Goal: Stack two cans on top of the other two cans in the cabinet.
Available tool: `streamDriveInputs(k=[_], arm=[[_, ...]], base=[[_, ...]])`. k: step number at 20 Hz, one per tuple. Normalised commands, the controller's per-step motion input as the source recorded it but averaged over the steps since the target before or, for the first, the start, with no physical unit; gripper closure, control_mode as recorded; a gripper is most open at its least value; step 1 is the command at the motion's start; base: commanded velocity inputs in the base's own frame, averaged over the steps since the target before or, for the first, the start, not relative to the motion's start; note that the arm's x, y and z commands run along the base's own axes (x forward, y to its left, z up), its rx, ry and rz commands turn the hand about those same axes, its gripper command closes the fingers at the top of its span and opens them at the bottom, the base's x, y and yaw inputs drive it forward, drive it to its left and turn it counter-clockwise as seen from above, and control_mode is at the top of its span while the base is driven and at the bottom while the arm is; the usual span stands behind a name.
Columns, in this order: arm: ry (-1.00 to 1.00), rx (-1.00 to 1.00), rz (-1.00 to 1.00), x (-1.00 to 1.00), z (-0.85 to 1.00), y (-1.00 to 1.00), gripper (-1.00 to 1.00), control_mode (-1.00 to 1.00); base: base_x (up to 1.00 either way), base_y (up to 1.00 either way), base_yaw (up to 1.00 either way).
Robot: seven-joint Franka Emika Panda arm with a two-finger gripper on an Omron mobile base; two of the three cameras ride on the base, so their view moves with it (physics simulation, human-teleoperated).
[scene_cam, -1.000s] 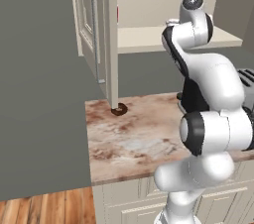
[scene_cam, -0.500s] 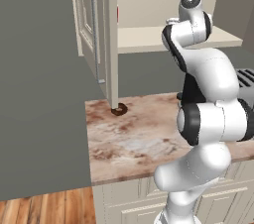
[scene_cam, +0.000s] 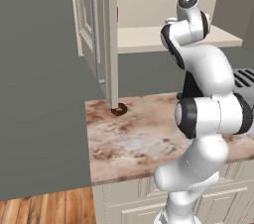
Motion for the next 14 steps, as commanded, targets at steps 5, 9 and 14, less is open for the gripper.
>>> streamDriveInputs(k=[5,9,14], arm=[[0.0,0.0,0.0,0.14,-0.05,-0.14,-1.0,-1.0],[0.0,0.0,0.0,0.08,-0.06,-0.1,-1.0,-1.0],[0.0,0.0,0.0,0.15,-0.01,0.0,-1.0,-1.0]], base=[[0.0,0.0,0.0],[0.0,0.0,0.0],[0.0,0.0,0.0]])
